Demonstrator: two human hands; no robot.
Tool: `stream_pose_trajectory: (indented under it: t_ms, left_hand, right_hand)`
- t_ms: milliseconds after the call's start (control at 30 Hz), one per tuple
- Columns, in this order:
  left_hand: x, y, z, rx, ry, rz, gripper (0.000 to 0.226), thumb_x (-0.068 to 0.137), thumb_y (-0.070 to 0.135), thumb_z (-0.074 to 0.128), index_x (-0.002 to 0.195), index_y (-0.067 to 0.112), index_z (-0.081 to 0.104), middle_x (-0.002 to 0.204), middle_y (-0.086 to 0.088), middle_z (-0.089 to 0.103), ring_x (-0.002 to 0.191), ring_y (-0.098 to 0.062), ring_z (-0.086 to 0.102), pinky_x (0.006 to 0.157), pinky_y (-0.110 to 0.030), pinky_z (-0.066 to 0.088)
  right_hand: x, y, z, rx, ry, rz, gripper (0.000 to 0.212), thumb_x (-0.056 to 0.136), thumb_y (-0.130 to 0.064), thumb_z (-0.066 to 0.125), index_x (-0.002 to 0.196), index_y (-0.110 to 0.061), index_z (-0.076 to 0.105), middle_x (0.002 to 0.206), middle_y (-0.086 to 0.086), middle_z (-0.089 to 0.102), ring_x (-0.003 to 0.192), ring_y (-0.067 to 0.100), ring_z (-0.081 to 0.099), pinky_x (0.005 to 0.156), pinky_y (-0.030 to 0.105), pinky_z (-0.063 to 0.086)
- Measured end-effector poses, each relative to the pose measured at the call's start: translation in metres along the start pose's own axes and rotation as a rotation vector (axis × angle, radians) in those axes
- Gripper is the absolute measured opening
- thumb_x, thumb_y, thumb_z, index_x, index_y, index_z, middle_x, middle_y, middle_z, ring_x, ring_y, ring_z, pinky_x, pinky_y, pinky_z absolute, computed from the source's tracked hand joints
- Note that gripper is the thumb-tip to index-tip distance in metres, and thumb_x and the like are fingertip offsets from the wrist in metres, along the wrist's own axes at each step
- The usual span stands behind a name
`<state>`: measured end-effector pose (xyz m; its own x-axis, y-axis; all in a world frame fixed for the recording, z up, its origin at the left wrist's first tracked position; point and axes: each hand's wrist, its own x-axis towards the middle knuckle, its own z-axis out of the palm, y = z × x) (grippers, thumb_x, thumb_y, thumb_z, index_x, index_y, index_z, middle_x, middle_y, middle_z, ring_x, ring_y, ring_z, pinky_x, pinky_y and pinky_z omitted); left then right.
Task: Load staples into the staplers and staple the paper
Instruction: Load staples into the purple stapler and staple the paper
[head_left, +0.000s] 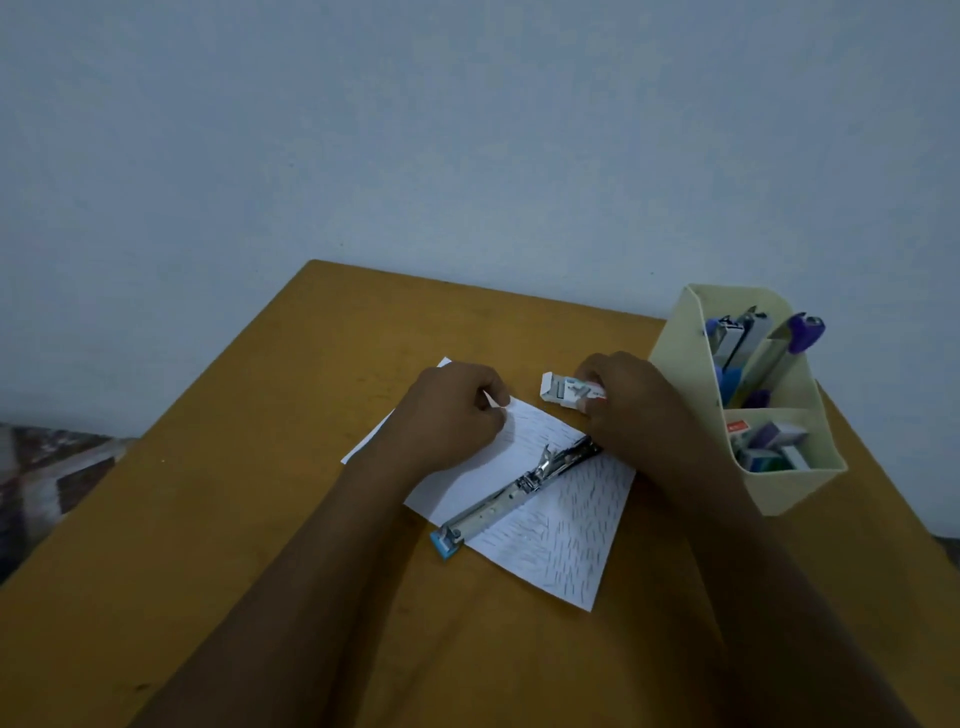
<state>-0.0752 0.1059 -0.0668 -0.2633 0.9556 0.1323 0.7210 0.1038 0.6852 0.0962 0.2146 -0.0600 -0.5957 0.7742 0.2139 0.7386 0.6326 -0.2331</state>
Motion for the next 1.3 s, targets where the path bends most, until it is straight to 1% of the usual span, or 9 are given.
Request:
stream_pose_trajectory:
  t_ms: [100, 167, 300, 500, 633, 733, 867, 1000, 1300]
  left_hand:
    - [-0.002, 0.0, 0.002, 0.004, 0.091, 0.025, 0.016, 0.089, 0.025, 0.063, 0.104, 0.022, 0.066, 0.088, 0.004, 0.067, 0.069, -0.007, 0.055, 0.065, -0.023, 0.038]
    - [-0.004, 0.003, 0.003, -0.049, 0.182, 0.053, 0.023, 0.088, 0.035, 0.064, 0.109, 0.024, 0.062, 0.086, 0.006, 0.066, 0.071, -0.009, 0.059, 0.061, -0.026, 0.042]
    - [-0.007, 0.011, 0.006, -0.163, 0.254, 0.091, 0.036, 0.087, 0.045, 0.062, 0.116, 0.024, 0.056, 0.081, 0.007, 0.066, 0.067, -0.007, 0.062, 0.061, -0.03, 0.05]
    - [-0.01, 0.013, 0.01, -0.238, 0.239, 0.136, 0.022, 0.089, 0.023, 0.062, 0.11, 0.023, 0.057, 0.071, 0.003, 0.066, 0.058, -0.006, 0.063, 0.055, -0.039, 0.055]
    - [-0.01, 0.011, 0.005, -0.299, 0.227, 0.129, 0.017, 0.09, 0.007, 0.055, 0.103, 0.018, 0.057, 0.067, -0.001, 0.065, 0.055, -0.01, 0.066, 0.053, -0.041, 0.056]
    - [-0.009, 0.008, 0.005, -0.257, 0.216, 0.186, 0.014, 0.09, 0.01, 0.054, 0.094, 0.021, 0.062, 0.07, 0.001, 0.067, 0.057, -0.013, 0.066, 0.052, -0.041, 0.055]
    - [-0.009, 0.004, 0.007, -0.127, 0.242, 0.271, 0.021, 0.085, 0.018, 0.051, 0.092, 0.022, 0.071, 0.065, 0.013, 0.062, 0.054, -0.012, 0.062, 0.049, -0.035, 0.05]
    - [-0.008, 0.004, 0.009, 0.012, 0.282, 0.346, 0.023, 0.085, 0.019, 0.052, 0.094, 0.022, 0.073, 0.081, 0.006, 0.071, 0.059, -0.006, 0.059, 0.054, -0.023, 0.046]
    - [-0.009, 0.006, 0.013, 0.052, 0.263, 0.34, 0.023, 0.085, 0.024, 0.052, 0.098, 0.021, 0.072, 0.091, 0.007, 0.068, 0.063, -0.008, 0.061, 0.058, -0.024, 0.047]
  right_hand:
    - [-0.008, -0.002, -0.002, -0.021, 0.111, -0.203, 0.029, 0.08, -0.018, 0.05, 0.102, -0.003, 0.062, 0.096, 0.017, 0.059, 0.086, 0.033, 0.052, 0.072, 0.034, 0.033]
    - [-0.014, -0.008, -0.01, 0.064, 0.138, -0.224, 0.032, 0.078, -0.019, 0.05, 0.105, -0.004, 0.061, 0.098, 0.014, 0.057, 0.087, 0.029, 0.05, 0.071, 0.031, 0.035]
    - [-0.026, -0.012, -0.015, 0.031, 0.302, -0.481, 0.016, 0.086, -0.013, 0.051, 0.099, -0.005, 0.056, 0.097, 0.009, 0.056, 0.086, 0.02, 0.045, 0.07, 0.03, 0.04]
    - [-0.037, -0.019, -0.003, 0.074, 0.284, -0.437, 0.027, 0.074, -0.007, 0.06, 0.101, -0.005, 0.059, 0.096, 0.013, 0.061, 0.086, 0.024, 0.055, 0.072, 0.027, 0.037]
    - [-0.034, -0.015, 0.001, 0.184, 0.199, -0.313, 0.034, 0.08, -0.015, 0.055, 0.112, -0.007, 0.059, 0.106, 0.01, 0.058, 0.092, 0.02, 0.053, 0.075, 0.026, 0.035]
    - [-0.035, -0.015, 0.003, 0.21, 0.193, -0.311, 0.034, 0.08, -0.015, 0.054, 0.113, -0.007, 0.059, 0.107, 0.01, 0.058, 0.092, 0.014, 0.047, 0.077, 0.027, 0.035]
    - [-0.036, -0.014, 0.004, 0.172, 0.226, -0.332, 0.035, 0.077, -0.01, 0.058, 0.111, -0.005, 0.06, 0.106, 0.011, 0.06, 0.091, 0.023, 0.055, 0.075, 0.028, 0.037]
    - [-0.037, -0.013, 0.004, 0.163, 0.252, -0.34, 0.036, 0.075, -0.001, 0.066, 0.11, -0.004, 0.06, 0.105, 0.012, 0.06, 0.091, 0.026, 0.057, 0.074, 0.027, 0.036]
    - [-0.041, -0.017, -0.002, 0.012, 0.343, -0.431, 0.042, 0.052, 0.01, 0.084, 0.089, 0.002, 0.067, 0.09, 0.015, 0.065, 0.078, 0.032, 0.064, 0.068, 0.033, 0.05]
